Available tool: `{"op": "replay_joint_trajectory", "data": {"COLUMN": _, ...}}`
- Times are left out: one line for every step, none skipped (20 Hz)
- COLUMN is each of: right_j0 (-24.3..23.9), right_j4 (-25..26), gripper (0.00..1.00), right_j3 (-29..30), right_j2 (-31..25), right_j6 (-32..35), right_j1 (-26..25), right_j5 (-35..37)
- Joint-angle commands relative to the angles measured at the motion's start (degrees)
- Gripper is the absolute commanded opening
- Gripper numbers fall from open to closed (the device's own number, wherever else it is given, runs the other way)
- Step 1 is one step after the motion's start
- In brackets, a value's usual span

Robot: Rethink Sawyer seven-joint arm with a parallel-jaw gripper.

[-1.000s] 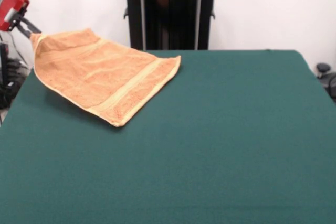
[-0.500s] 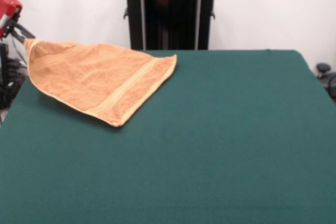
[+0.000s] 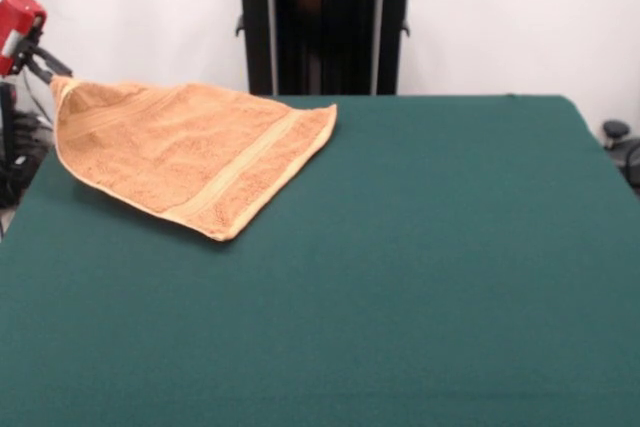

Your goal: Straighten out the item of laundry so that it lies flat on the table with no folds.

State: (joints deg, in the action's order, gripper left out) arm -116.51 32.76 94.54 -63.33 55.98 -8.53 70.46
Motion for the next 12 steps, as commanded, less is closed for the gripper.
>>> {"op": "replay_joint_trajectory", "data": {"right_j0": 2.82, "right_j4": -1.33, "gripper": 0.0, "right_j3": -4.32, "right_j2": 7.12, "right_j6": -12.9, "right_j1": -2.55, "right_j5": 2.99}}
{"op": "replay_joint_trajectory", "data": {"right_j0": 2.79, "right_j4": -1.12, "gripper": 0.0, "right_j3": -4.65, "right_j2": 7.34, "right_j6": -13.42, "right_j1": -2.83, "right_j5": 2.92}}
{"op": "replay_joint_trajectory", "data": {"right_j0": 2.76, "right_j4": -1.04, "gripper": 0.0, "right_j3": -4.8, "right_j2": 7.49, "right_j6": -13.71, "right_j1": -3.03, "right_j5": 2.87}}
{"op": "replay_joint_trajectory", "data": {"right_j0": 2.74, "right_j4": -1.03, "gripper": 0.0, "right_j3": -4.84, "right_j2": 7.65, "right_j6": -13.69, "right_j1": -3.26, "right_j5": 2.68}}
{"op": "replay_joint_trajectory", "data": {"right_j0": 2.71, "right_j4": -0.93, "gripper": 0.0, "right_j3": -4.72, "right_j2": 7.69, "right_j6": -13.73, "right_j1": -3.3, "right_j5": 2.5}}
{"op": "replay_joint_trajectory", "data": {"right_j0": 2.78, "right_j4": -0.88, "gripper": 0.0, "right_j3": -4.66, "right_j2": 7.64, "right_j6": -13.68, "right_j1": -3.26, "right_j5": 2.28}}
{"op": "replay_joint_trajectory", "data": {"right_j0": 2.73, "right_j4": -0.63, "gripper": 0.0, "right_j3": -4.74, "right_j2": 7.58, "right_j6": -14.65, "right_j1": -3.32, "right_j5": 2.47}}
{"op": "replay_joint_trajectory", "data": {"right_j0": 2.71, "right_j4": -0.01, "gripper": 0.0, "right_j3": -5.05, "right_j2": 7.44, "right_j6": -16.69, "right_j1": -3.33, "right_j5": 2.94}}
{"op": "replay_joint_trajectory", "data": {"right_j0": 2.71, "right_j4": -0.03, "gripper": 0.0, "right_j3": -5.1, "right_j2": 7.51, "right_j6": -16.65, "right_j1": -3.38, "right_j5": 2.84}}
{"op": "replay_joint_trajectory", "data": {"right_j0": 2.78, "right_j4": -0.11, "gripper": 0.0, "right_j3": -5.27, "right_j2": 7.58, "right_j6": -16.65, "right_j1": -3.39, "right_j5": 2.98}}
{"op": "replay_joint_trajectory", "data": {"right_j0": 2.79, "right_j4": 0.1, "gripper": 0.0, "right_j3": -5.3, "right_j2": 7.58, "right_j6": -17.1, "right_j1": -3.35, "right_j5": 3.04}}
{"op": "replay_joint_trajectory", "data": {"right_j0": 2.77, "right_j4": 0.15, "gripper": 1.0, "right_j3": -5.35, "right_j2": 7.58, "right_j6": -17.3, "right_j1": -3.38, "right_j5": 3.02}}
